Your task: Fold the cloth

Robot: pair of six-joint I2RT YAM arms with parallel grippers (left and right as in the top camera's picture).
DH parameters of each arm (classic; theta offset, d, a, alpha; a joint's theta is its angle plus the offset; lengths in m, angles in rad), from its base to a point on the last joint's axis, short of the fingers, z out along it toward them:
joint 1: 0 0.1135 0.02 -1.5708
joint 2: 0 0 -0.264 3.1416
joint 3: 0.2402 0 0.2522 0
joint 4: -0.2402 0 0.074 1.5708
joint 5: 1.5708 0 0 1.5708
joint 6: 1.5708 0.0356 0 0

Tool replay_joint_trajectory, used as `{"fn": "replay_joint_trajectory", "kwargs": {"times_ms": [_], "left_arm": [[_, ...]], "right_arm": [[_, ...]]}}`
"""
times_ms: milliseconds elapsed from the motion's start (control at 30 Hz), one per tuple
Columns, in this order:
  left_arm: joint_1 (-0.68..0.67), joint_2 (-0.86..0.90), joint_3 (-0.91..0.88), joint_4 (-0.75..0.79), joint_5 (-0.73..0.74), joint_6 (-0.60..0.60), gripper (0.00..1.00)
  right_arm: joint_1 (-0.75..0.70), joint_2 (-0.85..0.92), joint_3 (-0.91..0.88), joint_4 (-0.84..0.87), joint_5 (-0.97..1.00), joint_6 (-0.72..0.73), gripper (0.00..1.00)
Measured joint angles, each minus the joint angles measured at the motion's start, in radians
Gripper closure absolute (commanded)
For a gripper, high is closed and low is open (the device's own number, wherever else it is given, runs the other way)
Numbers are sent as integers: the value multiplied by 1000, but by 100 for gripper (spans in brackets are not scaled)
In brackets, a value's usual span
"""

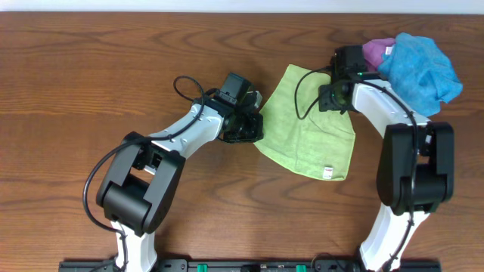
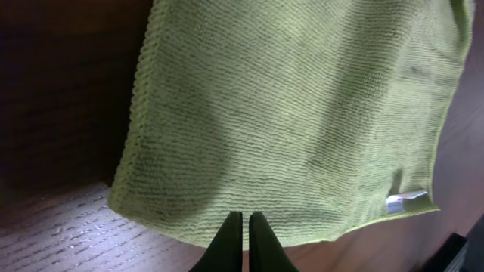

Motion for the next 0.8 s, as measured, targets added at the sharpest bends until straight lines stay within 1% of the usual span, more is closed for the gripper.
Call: {"fn": "replay_joint_trajectory", "kwargs": {"times_ms": [133, 500, 767, 800], "left_arm": [[0, 0, 0, 0, -6, 0, 94], [0, 0, 0, -4, -31, 0, 94], [0, 17, 0, -8, -46, 0, 94], [0, 23, 0, -9, -46, 0, 94]], "right_arm": [[14, -2, 0, 4, 6, -19, 43], [20, -3, 0, 77, 76, -46, 50], [21, -3, 0, 84, 89, -51, 51], [21, -3, 0, 84, 89, -51, 53]]}}
